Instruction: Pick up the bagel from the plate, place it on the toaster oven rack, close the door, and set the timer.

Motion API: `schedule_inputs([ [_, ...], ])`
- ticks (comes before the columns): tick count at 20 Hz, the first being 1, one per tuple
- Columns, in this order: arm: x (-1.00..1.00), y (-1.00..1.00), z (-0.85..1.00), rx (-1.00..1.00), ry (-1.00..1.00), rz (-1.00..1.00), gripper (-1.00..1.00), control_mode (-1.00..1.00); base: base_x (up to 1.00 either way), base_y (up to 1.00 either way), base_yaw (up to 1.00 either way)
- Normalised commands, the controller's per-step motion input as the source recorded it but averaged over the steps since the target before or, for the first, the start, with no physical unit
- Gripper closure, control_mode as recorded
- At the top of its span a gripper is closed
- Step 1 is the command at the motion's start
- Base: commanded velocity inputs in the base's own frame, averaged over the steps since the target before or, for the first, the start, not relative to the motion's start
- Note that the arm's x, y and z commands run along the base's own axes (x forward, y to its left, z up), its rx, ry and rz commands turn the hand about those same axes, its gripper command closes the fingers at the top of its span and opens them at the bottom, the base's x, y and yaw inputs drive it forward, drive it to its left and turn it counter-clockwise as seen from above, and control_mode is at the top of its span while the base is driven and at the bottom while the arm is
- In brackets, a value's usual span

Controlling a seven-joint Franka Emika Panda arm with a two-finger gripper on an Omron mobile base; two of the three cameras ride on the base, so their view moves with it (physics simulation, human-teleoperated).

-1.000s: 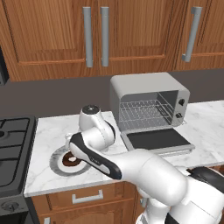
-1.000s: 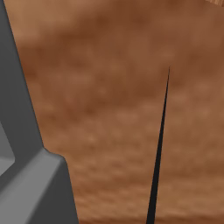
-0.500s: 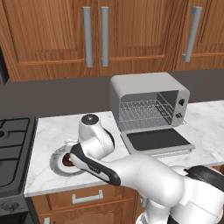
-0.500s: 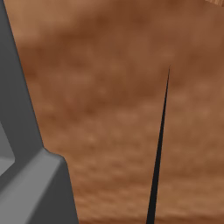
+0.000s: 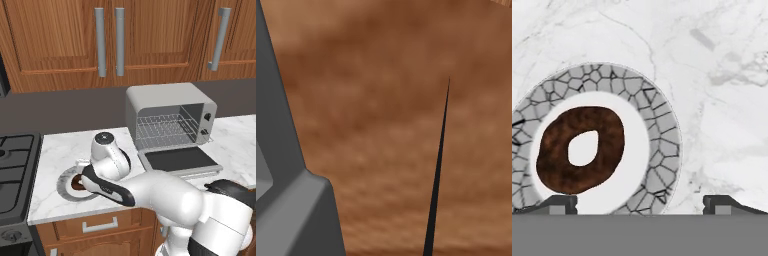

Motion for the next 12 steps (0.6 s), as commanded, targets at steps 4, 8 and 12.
schedule_inputs([
  [4, 0.13, 0.12, -0.10, 0.00, 0.00, 0.00, -1.00, -1.00, 0.00, 0.00, 0.00],
  [8, 0.15, 0.11, -0.08, 0.00, 0.00, 0.00, -1.00, -1.00, 0.00, 0.00, 0.00],
  [12, 0.17, 0.13, -0.11, 0.00, 0.00, 0.00, -1.00, -1.00, 0.00, 0.00, 0.00],
])
